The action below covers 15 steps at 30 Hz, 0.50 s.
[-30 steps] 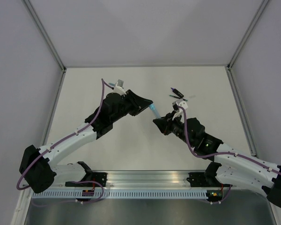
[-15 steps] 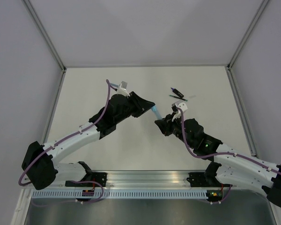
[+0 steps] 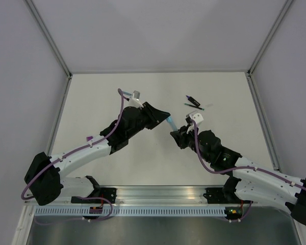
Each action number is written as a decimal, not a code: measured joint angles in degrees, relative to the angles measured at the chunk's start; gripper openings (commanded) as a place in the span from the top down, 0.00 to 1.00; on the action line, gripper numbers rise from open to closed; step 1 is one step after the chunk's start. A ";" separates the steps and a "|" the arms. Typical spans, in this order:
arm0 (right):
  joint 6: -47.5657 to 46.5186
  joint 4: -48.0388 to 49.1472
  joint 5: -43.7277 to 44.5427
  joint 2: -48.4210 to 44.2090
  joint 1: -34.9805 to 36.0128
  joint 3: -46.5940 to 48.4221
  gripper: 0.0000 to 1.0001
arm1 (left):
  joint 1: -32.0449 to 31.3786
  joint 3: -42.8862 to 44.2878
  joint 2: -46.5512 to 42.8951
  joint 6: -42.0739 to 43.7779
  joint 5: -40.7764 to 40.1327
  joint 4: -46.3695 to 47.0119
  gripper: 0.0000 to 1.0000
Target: Insert the pens into the pen caps
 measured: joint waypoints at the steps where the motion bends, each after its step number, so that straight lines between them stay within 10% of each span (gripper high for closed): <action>1: -0.42 0.00 0.13 0.00 0.00 0.00 1.00 | 0.00 -0.37 0.00 0.02 -0.04 0.74 0.98; 15: -5.29 0.04 2.75 1.75 0.00 3.17 1.00 | -1.42 -2.78 0.33 1.66 -0.02 9.49 0.98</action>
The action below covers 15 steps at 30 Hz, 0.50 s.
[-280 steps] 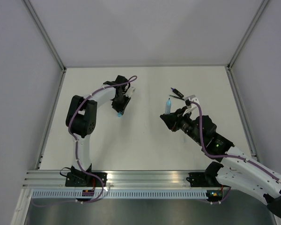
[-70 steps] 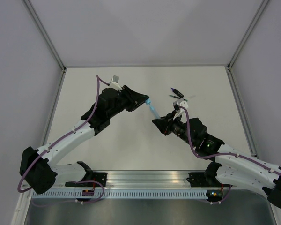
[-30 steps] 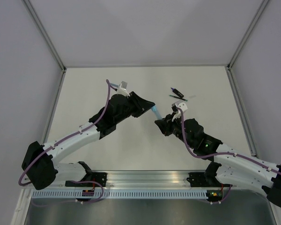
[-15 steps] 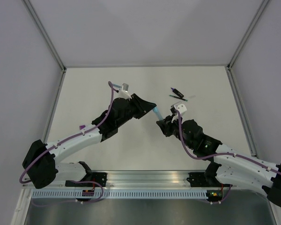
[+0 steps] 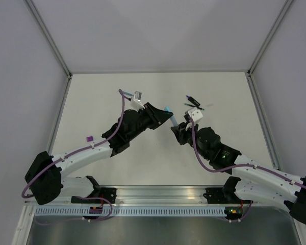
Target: Insert the pens into the pen caps
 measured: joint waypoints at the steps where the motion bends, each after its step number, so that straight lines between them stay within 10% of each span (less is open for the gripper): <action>1: -0.31 0.00 0.20 0.04 -0.02 0.28 1.00 | -0.33 -0.11 -0.02 0.02 -0.07 0.31 0.98; 11: -2.89 0.52 -1.62 0.04 -0.02 1.44 1.00 | -2.05 -3.58 -2.62 0.17 -0.72 4.35 0.98; 15: -3.45 2.91 -3.08 -0.39 -0.02 1.27 1.00 | -2.34 -3.93 -4.72 0.85 -0.39 3.98 0.77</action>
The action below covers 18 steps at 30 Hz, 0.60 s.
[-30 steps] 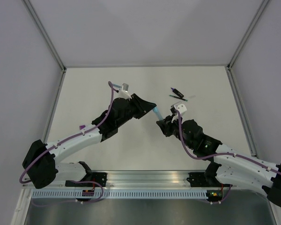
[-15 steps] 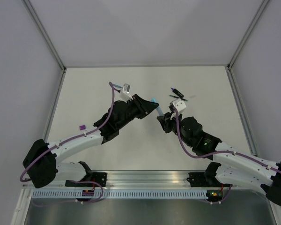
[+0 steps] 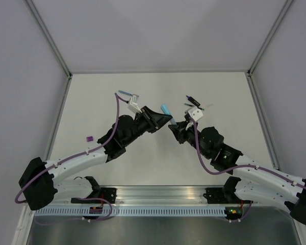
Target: Insert the pens into the pen caps
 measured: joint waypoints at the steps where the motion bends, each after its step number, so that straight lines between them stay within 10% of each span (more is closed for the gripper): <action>1: -0.15 0.79 -0.42 -0.28 0.00 -0.22 1.00 | -0.09 0.00 -0.52 0.20 0.20 -0.13 0.70; 13: -1.57 8.26 -1.46 -2.36 -0.28 -3.43 1.00 | -3.30 1.68 -5.99 1.95 6.71 -10.62 0.22; 18: -1.53 10.97 -1.40 -5.42 -0.37 -3.43 1.00 | -3.87 2.01 -8.76 2.84 6.93 -18.36 0.16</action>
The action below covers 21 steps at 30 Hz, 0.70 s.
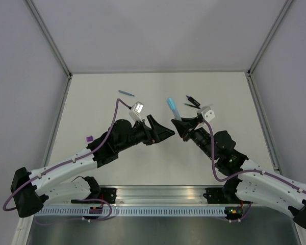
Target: Insert the pens into the pen caps
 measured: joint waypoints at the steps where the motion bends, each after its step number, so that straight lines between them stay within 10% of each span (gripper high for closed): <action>1: 0.02 0.13 -0.02 -0.68 0.00 0.00 1.00 | 0.00 0.24 -0.79 0.52 -0.35 -1.62 0.15; 21: 12.66 9.09 -29.09 -10.93 -0.04 -4.26 1.00 | 0.00 15.89 -24.02 31.12 6.21 -3.96 0.25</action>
